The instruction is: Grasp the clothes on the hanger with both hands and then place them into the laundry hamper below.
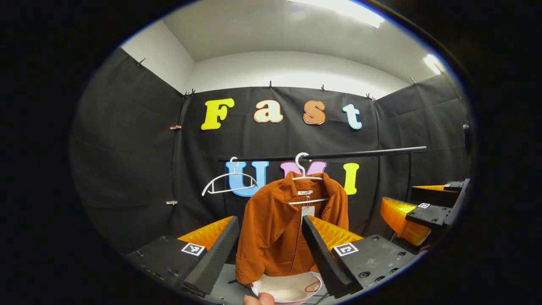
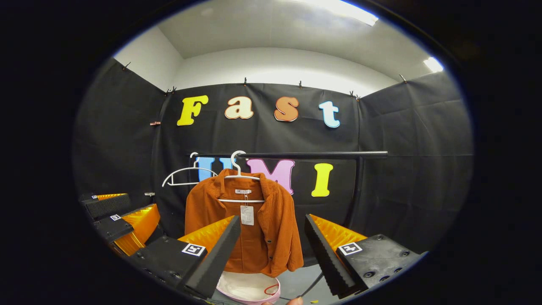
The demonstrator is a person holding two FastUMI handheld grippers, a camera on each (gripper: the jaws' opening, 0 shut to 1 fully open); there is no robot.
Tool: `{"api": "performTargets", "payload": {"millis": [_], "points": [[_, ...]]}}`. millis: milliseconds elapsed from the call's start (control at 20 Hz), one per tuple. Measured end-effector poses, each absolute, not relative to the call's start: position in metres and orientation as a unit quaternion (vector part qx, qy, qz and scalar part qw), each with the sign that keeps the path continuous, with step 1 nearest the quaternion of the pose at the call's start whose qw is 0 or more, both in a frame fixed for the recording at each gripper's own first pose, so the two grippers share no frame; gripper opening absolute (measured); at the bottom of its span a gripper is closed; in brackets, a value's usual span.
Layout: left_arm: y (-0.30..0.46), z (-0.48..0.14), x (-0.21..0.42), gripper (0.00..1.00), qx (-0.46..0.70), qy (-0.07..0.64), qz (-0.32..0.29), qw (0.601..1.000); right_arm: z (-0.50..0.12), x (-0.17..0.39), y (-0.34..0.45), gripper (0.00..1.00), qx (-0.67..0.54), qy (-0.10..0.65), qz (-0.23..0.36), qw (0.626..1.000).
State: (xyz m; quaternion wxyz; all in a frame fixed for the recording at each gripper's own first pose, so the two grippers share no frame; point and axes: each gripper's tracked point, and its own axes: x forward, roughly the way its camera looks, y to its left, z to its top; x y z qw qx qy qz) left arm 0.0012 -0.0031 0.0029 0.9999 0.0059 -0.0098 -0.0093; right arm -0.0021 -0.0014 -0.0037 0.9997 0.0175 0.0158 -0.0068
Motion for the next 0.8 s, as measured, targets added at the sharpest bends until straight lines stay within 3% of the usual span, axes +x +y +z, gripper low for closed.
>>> {"api": "performTargets", "payload": {"millis": [300, 650, 800], "points": [[-0.013, -0.005, 0.031, 0.95, 0.014, -0.013, -0.04, 0.999, -0.009, 0.033, -0.006, 0.98, 0.014, 0.012, -0.011, 1.0], [-0.041, -0.033, 0.123, 0.92, 0.021, -0.007, -0.032, 0.999, -0.035, 0.107, -0.016, 0.99, 0.019, 0.017, 0.015, 1.0], [-0.052, -0.046, 0.166, 0.95, 0.033, -0.016, -0.02, 0.999, -0.045, 0.135, -0.023, 0.99, 0.026, 0.017, 0.029, 0.999]]}}
